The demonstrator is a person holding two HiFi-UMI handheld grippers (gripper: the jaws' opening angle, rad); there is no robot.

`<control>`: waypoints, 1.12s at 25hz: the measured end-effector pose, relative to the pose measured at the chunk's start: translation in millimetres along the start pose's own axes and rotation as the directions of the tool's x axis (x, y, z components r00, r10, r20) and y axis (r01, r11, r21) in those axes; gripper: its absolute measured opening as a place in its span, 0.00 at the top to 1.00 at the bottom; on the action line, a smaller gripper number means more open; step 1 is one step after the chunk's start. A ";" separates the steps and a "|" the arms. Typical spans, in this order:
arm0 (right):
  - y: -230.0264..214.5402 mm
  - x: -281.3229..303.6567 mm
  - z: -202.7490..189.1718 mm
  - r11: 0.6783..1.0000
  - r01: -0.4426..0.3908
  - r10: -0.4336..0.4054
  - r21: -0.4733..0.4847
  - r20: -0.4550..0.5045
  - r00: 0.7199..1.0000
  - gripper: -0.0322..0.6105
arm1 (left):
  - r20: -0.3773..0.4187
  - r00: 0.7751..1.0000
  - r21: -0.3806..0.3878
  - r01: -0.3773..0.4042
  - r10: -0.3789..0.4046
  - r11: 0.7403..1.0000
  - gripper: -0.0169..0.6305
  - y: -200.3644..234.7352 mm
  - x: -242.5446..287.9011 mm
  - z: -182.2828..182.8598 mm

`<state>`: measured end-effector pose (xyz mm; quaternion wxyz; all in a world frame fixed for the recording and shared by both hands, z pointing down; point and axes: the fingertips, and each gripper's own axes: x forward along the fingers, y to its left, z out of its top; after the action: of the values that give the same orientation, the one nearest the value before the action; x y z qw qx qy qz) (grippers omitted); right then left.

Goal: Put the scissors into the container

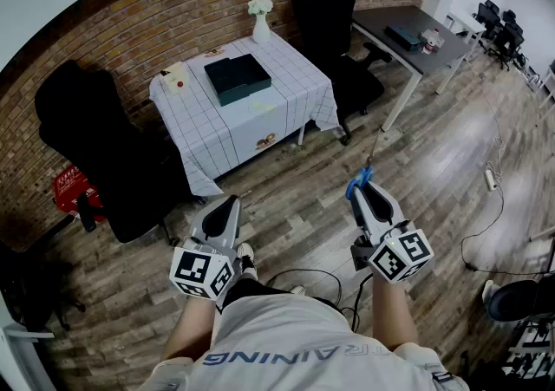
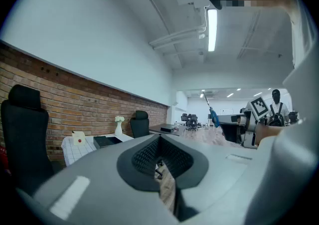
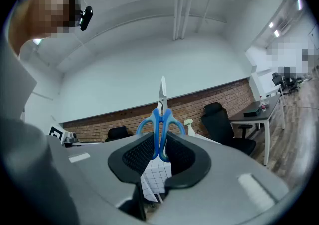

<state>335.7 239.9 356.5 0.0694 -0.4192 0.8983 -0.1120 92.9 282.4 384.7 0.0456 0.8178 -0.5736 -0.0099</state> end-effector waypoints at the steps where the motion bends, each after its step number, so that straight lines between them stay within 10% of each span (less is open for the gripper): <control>1: -1.2 0.3 -0.6 1.000 0.002 -0.002 0.000 -0.002 1.000 0.80 | -0.001 1.000 -0.001 0.000 0.000 1.000 0.97 0.1 0.9 -0.6; 28: -31.2 104.2 -11.3 0.996 0.083 -0.082 0.033 -0.027 0.996 0.80 | -0.030 0.997 -0.041 0.069 -0.070 0.997 0.97 88.0 86.0 -1.8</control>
<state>289.6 141.9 372.2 0.0606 -0.4534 0.8788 -0.1355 39.9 172.1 397.2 0.0707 0.8362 -0.5438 -0.0100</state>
